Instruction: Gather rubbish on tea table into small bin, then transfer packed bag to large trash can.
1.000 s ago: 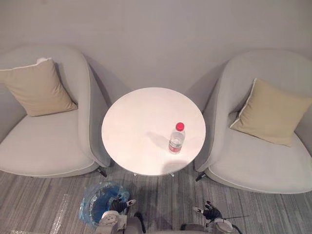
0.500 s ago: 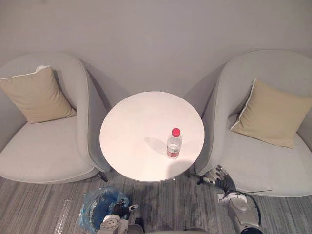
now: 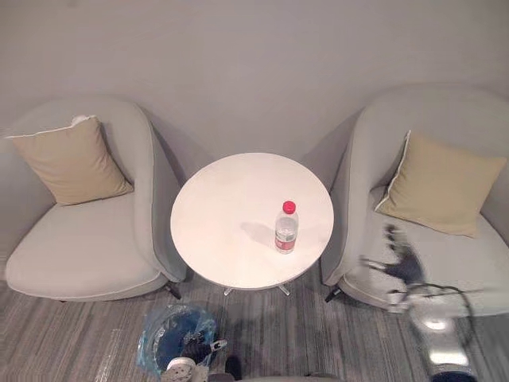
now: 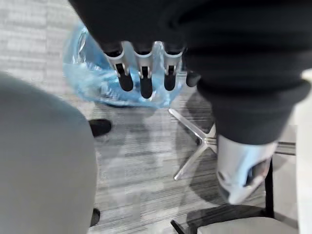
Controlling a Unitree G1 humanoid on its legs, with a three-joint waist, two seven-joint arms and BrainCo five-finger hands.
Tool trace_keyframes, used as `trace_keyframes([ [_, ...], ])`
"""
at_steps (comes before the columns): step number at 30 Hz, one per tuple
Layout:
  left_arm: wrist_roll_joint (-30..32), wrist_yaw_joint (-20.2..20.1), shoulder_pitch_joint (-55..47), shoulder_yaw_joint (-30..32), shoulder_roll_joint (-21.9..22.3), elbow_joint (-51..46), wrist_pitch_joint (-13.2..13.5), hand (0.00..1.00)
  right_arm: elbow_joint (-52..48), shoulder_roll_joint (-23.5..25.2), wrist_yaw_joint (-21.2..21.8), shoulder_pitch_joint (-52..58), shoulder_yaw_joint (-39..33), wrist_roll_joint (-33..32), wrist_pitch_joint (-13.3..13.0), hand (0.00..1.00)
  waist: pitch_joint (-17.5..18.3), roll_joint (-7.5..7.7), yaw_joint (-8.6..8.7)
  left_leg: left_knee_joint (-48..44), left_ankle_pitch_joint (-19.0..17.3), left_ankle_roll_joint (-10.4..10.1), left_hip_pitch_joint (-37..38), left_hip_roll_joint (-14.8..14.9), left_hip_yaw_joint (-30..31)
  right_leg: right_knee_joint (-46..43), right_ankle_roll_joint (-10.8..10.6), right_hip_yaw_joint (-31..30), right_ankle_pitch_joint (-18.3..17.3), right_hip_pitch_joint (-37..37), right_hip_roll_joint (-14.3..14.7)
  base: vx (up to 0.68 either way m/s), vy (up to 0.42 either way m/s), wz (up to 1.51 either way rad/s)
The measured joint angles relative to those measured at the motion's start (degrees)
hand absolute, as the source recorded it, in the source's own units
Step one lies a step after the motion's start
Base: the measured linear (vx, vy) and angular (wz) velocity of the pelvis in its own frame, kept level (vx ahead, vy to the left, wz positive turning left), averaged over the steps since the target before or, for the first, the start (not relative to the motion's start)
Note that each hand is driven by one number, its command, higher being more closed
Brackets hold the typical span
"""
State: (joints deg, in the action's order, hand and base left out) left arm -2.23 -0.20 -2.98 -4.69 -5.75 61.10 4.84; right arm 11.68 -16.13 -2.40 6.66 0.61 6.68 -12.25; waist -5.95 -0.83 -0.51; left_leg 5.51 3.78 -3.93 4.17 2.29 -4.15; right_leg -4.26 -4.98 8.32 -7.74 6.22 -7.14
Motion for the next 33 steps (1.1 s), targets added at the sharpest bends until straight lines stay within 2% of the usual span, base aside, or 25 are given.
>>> trace_keyframes([
  [1,0.00,0.01,-0.07,-0.41,0.10,-0.55,0.02,0.00,0.58,1.91,-0.03,-0.02,1.83,2.53,0.08,0.00,0.03,-0.04,-0.56,0.27,0.20,0.12,-0.06,-0.11,0.35,0.02,0.00,0.38,0.00,0.10,-0.07,-0.03,-0.019,0.15],
  [3,-0.03,0.02,-0.19,-0.52,0.10,-0.94,0.08,0.00,0.61,2.64,-0.31,-0.05,2.45,3.15,0.27,0.00,0.16,-0.53,-0.91,0.33,0.34,0.25,-0.31,-0.36,0.89,0.05,-0.01,0.72,0.00,0.11,-0.21,-0.03,0.006,0.16],
  [9,0.03,0.09,-0.36,-0.77,-0.36,-1.21,1.05,0.00,5.18,1.43,-2.18,-3.59,3.60,4.57,1.03,0.00,-0.29,0.19,-1.04,0.34,0.47,0.35,-1.26,-0.87,2.55,0.62,-0.13,2.23,0.05,0.41,-0.46,0.00,-0.001,0.12],
  [14,0.18,0.24,-0.38,-0.78,-0.39,-2.19,1.12,0.00,7.57,1.19,-3.50,-5.96,6.78,5.09,1.31,0.00,-1.08,0.21,-1.34,0.34,0.55,0.33,-1.54,-1.08,3.99,1.25,-0.13,3.50,0.05,1.37,-0.42,0.03,-0.023,0.18],
  [23,0.45,2.41,-0.04,-0.78,-0.03,-3.27,1.24,0.00,9.60,3.63,-8.71,-6.89,5.97,8.40,2.77,0.00,-3.20,-0.33,-1.57,0.37,0.55,0.32,-1.69,-1.21,4.98,1.61,-0.10,4.06,0.03,1.91,-0.40,-0.01,-0.015,0.06],
  [25,0.45,2.49,0.06,-0.78,-0.01,-3.28,1.28,0.00,9.72,5.39,-9.87,-6.94,3.95,8.41,2.81,0.00,-3.56,-0.47,-1.57,0.38,0.55,0.31,-1.83,-1.24,5.09,1.62,-0.10,4.13,0.02,1.82,-0.41,-0.02,-0.007,0.01],
  [33,0.39,2.59,0.34,-0.80,-0.03,-4.38,1.76,0.00,12.05,5.36,-10.28,-8.88,3.42,5.59,3.76,0.00,-5.63,-0.91,-1.62,0.39,1.00,0.21,-3.30,-1.35,6.29,1.67,-0.08,5.38,-0.04,0.98,-0.42,-0.03,-0.017,0.07],
])
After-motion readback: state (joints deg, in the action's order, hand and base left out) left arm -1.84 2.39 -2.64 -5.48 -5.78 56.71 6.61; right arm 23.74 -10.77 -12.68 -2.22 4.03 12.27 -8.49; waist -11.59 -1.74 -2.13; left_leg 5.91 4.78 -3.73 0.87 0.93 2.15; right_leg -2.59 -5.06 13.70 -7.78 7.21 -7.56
